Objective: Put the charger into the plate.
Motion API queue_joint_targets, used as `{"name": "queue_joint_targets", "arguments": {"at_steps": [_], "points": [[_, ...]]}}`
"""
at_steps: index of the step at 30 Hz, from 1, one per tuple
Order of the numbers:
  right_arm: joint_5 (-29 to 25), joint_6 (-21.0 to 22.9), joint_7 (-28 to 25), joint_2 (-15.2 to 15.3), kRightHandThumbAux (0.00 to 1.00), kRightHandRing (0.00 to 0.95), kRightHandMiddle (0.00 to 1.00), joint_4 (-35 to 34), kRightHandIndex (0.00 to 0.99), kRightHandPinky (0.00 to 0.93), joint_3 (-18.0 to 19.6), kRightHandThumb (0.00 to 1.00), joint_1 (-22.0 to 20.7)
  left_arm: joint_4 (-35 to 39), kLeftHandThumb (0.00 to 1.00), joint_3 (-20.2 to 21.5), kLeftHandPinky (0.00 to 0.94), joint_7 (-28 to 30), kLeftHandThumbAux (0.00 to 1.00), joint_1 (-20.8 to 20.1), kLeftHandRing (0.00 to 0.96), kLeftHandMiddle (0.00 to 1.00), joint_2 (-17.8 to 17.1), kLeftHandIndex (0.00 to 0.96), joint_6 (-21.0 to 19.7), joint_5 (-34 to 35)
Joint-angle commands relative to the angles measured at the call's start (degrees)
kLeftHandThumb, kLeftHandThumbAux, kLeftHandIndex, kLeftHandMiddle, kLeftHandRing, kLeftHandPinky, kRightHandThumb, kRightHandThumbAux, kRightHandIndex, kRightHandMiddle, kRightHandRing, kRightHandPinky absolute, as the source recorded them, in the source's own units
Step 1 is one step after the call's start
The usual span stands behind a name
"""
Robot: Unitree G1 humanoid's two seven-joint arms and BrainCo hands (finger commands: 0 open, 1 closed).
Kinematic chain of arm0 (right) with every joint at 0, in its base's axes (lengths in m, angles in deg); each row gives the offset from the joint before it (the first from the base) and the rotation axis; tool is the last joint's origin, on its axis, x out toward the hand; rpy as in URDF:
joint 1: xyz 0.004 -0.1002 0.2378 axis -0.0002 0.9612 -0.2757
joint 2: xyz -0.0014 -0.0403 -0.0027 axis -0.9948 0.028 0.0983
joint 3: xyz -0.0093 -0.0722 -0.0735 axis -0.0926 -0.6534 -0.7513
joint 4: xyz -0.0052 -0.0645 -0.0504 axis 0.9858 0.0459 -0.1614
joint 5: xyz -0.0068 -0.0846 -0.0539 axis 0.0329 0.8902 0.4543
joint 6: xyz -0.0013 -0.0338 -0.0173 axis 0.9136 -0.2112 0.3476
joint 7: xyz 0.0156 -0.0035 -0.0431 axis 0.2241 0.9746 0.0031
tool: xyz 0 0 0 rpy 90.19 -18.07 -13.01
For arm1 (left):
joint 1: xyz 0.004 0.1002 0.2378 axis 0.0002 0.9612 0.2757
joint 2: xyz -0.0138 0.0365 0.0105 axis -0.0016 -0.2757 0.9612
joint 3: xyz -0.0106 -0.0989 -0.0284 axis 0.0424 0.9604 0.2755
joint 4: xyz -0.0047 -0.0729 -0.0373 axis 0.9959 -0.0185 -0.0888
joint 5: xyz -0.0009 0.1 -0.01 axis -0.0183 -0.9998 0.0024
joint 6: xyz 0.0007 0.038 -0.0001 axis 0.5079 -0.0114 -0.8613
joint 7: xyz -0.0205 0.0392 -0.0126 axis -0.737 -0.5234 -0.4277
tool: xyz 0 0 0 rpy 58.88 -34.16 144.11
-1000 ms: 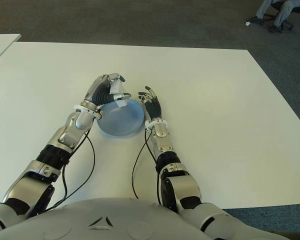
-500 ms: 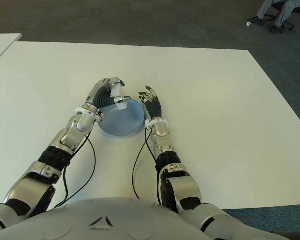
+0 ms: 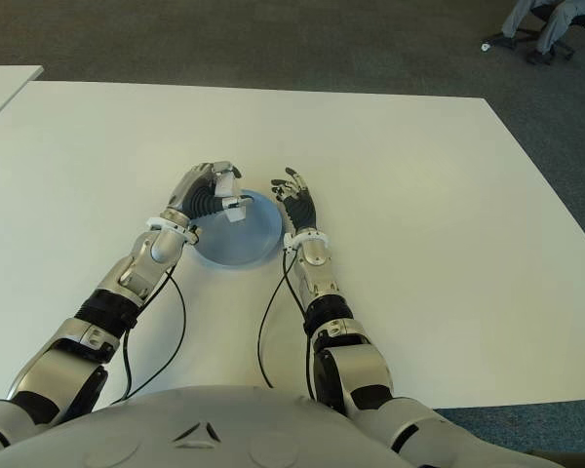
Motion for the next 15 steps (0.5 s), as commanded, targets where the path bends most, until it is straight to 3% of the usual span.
{"name": "queue_joint_targets", "arguments": {"at_steps": [1, 6, 10, 11, 13, 15], "points": [[-1.03, 1.93, -0.07, -0.81, 0.544, 0.294, 0.335, 1.77, 0.109, 0.216, 0.73, 0.0, 2.06, -2.17, 0.748, -0.52, 0.863, -1.33, 0.697, 0.79, 0.854, 0.865, -0.34, 0.443, 0.24, -0.96], [-1.88, 1.27, -0.7, -0.96, 0.548, 0.301, 0.342, 2.26, 0.105, 0.23, 1.34, 0.0, 2.03, -9.31, 0.743, -1.63, 0.807, 1.19, 0.691, -1.63, 0.825, 0.833, -2.13, 0.443, 2.27, -1.13], [-2.1, 0.92, -0.91, -1.03, 0.545, 0.303, 0.345, 2.36, 0.104, 0.228, 1.55, 0.0, 2.17, -10.95, 0.712, -4.07, 0.629, 4.35, 0.69, -2.85, 0.687, 0.714, -4.75, 0.432, 3.48, -3.18], [-2.14, 0.84, -0.93, -1.05, 0.544, 0.304, 0.345, 2.45, 0.103, 0.227, 1.6, 0.0, 2.15, -11.31, 0.614, -4.81, 0.5, 5.07, 0.598, -3.19, 0.551, 0.573, -5.53, 0.366, 3.77, -3.88], [-2.14, 0.71, -0.92, -1.11, 0.542, 0.305, 0.346, 2.52, 0.103, 0.227, 1.64, 0.0, 2.15, -11.44, 0.49, -6.01, 0.328, 6.29, 0.494, -3.59, 0.366, 0.386, -6.89, 0.268, 4.1, -5.18], [-2.08, 0.6, -0.82, -1.16, 0.541, 0.306, 0.347, 2.55, 0.103, 0.227, 1.64, 0.0, 2.17, -10.47, 0.438, -6.61, 0.251, 7.07, 0.455, -3.44, 0.281, 0.303, -7.95, 0.22, 4.0, -5.89]]}}
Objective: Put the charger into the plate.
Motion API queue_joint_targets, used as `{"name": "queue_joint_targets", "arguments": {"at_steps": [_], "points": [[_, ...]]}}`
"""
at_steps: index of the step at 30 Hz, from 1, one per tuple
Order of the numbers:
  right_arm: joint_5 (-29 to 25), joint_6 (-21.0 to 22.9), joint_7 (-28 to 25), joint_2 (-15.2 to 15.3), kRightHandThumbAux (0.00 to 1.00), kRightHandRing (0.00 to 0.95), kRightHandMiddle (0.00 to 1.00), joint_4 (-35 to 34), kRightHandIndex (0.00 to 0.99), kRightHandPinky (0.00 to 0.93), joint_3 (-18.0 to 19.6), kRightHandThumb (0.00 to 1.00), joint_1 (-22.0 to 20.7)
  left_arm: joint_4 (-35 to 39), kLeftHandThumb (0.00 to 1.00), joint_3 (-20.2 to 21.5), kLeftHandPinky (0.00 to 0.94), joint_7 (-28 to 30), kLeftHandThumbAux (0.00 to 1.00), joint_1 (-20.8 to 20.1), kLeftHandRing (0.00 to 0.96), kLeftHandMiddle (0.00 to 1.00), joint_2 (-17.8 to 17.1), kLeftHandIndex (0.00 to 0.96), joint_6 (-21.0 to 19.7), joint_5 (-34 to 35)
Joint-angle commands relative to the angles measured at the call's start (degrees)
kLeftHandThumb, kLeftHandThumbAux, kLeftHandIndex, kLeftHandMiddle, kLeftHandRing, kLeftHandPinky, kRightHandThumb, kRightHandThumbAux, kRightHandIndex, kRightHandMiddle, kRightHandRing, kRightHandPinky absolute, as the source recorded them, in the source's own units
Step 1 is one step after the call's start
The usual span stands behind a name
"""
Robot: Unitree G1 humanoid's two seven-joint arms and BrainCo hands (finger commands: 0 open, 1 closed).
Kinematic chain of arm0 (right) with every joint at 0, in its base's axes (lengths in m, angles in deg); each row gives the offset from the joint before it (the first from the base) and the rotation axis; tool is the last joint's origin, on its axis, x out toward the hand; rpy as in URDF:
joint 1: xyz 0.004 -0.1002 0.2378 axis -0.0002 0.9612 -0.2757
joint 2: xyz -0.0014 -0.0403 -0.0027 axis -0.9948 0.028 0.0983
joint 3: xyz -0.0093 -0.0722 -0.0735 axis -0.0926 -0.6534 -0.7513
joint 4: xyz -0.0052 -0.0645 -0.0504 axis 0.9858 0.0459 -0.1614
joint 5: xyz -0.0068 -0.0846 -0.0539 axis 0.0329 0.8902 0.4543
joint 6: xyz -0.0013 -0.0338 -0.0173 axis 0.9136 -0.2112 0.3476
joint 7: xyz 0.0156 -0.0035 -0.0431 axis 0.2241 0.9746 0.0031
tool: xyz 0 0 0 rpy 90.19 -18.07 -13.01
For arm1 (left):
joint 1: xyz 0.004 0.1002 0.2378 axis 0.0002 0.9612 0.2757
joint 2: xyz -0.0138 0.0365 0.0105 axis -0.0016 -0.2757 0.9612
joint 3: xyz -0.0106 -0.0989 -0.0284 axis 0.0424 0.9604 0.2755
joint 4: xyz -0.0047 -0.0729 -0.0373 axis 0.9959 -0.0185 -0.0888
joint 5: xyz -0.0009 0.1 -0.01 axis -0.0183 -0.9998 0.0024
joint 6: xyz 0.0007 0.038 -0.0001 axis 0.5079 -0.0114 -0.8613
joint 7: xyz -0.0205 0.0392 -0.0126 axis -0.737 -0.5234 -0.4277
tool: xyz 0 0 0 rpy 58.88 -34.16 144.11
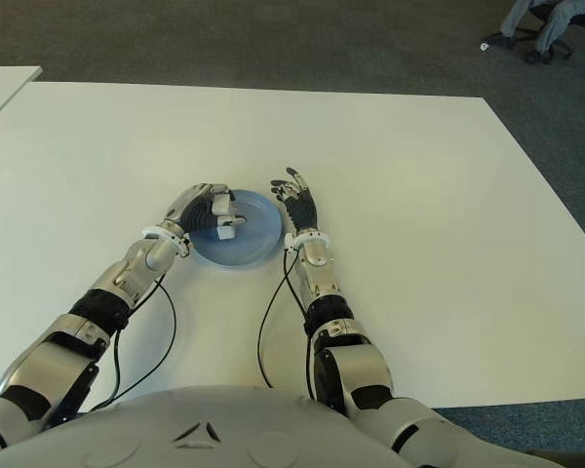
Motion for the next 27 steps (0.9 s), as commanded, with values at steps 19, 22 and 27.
{"name": "queue_joint_targets", "arguments": {"at_steps": [19, 22, 27], "points": [[-0.63, 0.4, 0.36, -1.3, 0.562, 0.324, 0.364, 2.46, 0.112, 0.23, 0.47, 0.0, 2.13, 9.8, 0.239, -2.59, 0.0, 9.05, 0.313, 2.47, 0.0, 0.0, -7.39, 0.002, -2.23, -2.99], [-0.49, 0.3, 0.49, -1.29, 0.546, 0.321, 0.363, 2.45, 0.108, 0.23, 0.38, 0.0, 2.14, 10.1, 0.255, -2.57, 0.0, 9.38, 0.336, 2.58, 0.0, 0.0, -7.53, 0.028, -1.95, -2.85], [-0.11, 0.02, 0.88, -1.29, 0.52, 0.317, 0.36, 2.69, 0.102, 0.229, 0.14, 0.0, 1.97, 10.25, 0.274, -2.64, 0.0, 9.54, 0.373, 2.75, 0.006, 0.047, -7.81, 0.08, -1.29, -2.72]]}}
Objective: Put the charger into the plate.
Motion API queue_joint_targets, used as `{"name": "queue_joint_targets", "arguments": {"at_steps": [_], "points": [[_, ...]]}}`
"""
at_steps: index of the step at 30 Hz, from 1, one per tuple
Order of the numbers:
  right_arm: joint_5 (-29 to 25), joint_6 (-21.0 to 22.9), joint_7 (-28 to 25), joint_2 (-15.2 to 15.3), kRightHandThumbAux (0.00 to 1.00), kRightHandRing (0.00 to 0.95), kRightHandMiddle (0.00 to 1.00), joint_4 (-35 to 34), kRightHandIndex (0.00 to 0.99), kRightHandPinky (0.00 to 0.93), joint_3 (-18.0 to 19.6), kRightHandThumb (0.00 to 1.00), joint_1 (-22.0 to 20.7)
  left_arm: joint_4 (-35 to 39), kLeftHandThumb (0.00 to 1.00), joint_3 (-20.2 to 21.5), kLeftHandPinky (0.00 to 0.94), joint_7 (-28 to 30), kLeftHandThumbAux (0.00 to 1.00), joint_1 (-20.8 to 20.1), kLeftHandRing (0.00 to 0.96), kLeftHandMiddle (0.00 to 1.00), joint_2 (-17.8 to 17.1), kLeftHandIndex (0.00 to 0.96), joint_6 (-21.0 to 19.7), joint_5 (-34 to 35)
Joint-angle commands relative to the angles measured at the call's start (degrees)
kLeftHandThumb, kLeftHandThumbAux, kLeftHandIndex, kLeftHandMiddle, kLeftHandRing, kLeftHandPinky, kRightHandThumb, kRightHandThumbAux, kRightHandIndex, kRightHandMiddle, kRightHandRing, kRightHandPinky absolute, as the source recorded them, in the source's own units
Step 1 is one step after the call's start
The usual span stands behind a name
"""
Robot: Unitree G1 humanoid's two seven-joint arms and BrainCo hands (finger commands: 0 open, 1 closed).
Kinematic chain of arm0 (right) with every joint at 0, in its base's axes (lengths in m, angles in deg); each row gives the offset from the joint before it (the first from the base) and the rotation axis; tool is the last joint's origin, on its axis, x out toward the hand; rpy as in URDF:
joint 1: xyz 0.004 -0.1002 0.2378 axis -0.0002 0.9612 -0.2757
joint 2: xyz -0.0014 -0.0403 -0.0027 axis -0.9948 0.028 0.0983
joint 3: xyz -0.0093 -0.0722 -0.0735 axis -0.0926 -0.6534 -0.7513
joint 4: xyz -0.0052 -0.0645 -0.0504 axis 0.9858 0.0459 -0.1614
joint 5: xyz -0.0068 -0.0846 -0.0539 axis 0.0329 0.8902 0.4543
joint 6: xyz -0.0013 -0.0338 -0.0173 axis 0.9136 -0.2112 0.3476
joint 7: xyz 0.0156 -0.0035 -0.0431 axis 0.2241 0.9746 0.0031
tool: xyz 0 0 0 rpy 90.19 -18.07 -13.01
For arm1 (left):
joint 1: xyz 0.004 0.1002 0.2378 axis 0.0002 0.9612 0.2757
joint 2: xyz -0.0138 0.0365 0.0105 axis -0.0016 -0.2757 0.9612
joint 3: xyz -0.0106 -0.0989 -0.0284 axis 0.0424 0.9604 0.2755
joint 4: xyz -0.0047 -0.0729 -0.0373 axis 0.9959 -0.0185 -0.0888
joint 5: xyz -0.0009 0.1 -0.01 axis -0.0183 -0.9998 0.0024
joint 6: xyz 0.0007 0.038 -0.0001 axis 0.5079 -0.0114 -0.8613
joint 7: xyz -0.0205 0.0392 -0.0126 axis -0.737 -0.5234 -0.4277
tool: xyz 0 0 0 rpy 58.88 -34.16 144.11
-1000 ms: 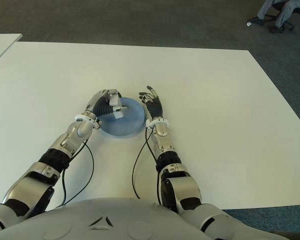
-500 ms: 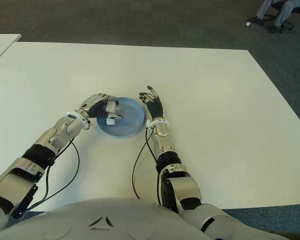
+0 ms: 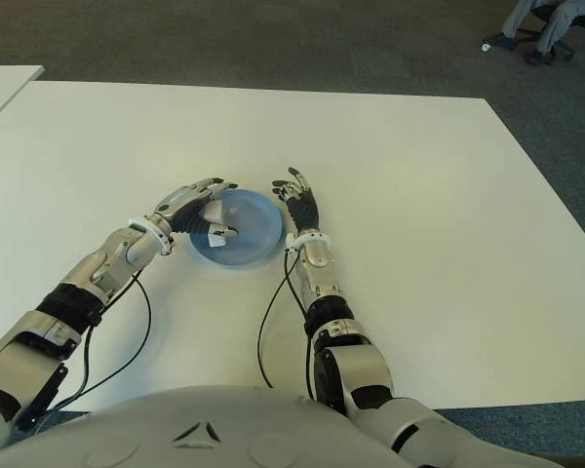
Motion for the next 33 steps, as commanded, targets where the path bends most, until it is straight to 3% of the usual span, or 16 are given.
{"name": "queue_joint_targets", "arguments": {"at_steps": [1, 10, 33], "points": [[0.15, 1.29, 0.78, -1.28, 0.512, 0.315, 0.359, 2.01, 0.101, 0.229, -0.17, 0.0, 1.97, 0.42, 0.278, -0.49, 0.0, 1.53, 0.382, 1.18, 0.016, 0.066, -0.76, 0.093, 0.6, -0.08], [0.86, 1.53, 1.57, -1.14, 0.485, 0.312, 0.355, 1.62, 0.096, 0.223, -0.99, 0.0, 2.12, 0.38, 0.291, -0.54, 0.0, 1.22, 0.416, 1.58, 0.094, 0.165, -0.85, 0.14, 1.23, -0.41], [0.07, 1.46, 1.45, -1.5, 0.488, 0.31, 0.362, 1.89, 0.083, 0.206, -1.33, 0.0, 2.03, 1.66, 0.242, 0.29, 0.0, -0.15, 0.433, 2.65, 0.154, 0.25, -1.0, 0.162, 3.69, 0.05]]}}
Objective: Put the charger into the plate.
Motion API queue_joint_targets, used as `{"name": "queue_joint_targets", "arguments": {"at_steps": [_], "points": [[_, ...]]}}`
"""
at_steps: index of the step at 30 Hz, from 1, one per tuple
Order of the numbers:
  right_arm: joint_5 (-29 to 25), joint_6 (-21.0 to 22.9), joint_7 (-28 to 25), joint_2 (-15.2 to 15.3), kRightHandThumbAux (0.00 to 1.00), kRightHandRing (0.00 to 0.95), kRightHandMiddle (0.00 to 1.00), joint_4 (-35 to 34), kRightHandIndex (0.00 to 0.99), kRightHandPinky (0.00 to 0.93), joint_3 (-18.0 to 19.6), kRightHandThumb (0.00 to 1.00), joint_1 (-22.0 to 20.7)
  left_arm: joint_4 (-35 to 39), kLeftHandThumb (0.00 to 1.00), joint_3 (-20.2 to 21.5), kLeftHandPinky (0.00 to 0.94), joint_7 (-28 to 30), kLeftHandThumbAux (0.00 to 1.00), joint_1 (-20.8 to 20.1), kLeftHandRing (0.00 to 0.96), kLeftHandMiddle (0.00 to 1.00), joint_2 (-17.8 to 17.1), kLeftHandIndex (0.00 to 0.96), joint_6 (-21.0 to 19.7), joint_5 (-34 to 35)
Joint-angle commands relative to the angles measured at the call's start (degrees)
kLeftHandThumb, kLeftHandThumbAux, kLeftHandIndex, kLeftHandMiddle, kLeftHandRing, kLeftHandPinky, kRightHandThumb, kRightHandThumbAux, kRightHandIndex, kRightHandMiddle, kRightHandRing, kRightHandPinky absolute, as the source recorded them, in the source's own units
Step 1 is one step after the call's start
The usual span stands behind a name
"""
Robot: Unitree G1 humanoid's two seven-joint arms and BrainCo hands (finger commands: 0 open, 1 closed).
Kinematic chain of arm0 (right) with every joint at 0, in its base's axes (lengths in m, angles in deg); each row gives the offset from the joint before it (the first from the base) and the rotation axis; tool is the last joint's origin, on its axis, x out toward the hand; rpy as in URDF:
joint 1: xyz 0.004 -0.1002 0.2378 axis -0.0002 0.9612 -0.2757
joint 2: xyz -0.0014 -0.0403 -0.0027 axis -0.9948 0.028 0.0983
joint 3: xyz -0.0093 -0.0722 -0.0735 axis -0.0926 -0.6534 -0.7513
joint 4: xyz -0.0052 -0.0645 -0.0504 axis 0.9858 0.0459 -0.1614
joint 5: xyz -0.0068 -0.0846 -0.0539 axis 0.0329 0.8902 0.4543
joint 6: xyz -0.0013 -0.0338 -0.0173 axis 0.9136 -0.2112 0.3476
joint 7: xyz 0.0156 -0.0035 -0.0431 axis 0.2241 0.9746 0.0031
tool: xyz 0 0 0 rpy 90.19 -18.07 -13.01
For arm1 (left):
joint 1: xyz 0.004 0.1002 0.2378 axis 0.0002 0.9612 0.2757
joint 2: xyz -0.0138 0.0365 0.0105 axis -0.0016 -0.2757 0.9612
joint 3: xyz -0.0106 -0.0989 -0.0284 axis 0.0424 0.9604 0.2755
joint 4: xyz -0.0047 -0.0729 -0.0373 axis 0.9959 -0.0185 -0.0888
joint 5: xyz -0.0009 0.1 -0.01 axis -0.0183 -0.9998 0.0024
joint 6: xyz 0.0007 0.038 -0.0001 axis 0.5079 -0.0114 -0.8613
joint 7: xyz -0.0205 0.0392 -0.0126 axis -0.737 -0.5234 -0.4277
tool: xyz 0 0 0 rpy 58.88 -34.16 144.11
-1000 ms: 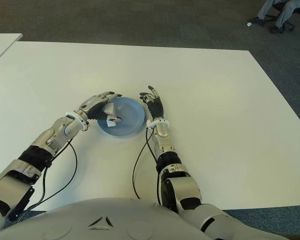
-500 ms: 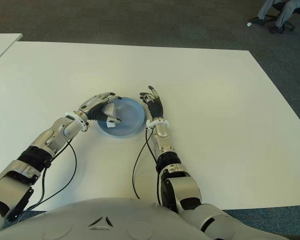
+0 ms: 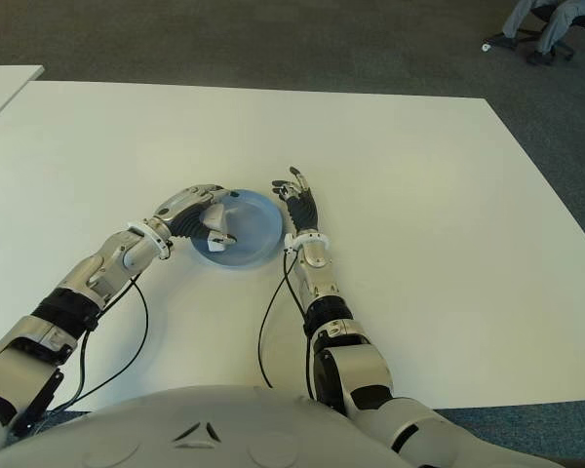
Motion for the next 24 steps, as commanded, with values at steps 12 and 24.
{"name": "queue_joint_targets", "arguments": {"at_steps": [12, 24], "points": [[-0.48, 1.89, 0.09, -1.63, 0.5, 0.301, 0.357, 2.17, 0.085, 0.188, 0.17, 0.0, 1.72, 0.64, 0.179, 0.77, 0.0, -1.51, 0.383, 1.6, 0.023, 0.1, 0.32, 0.121, 0.26, -0.14], [-0.01, 1.78, 0.17, -1.84, 0.512, 0.308, 0.369, 1.72, 0.095, 0.188, -0.49, 0.0, 1.83, 1.74, 0.215, 1.52, 0.0, -10.1, 0.288, 2.96, 0.0, 0.001, 2.44, 0.073, -0.62, -1.81]]}}
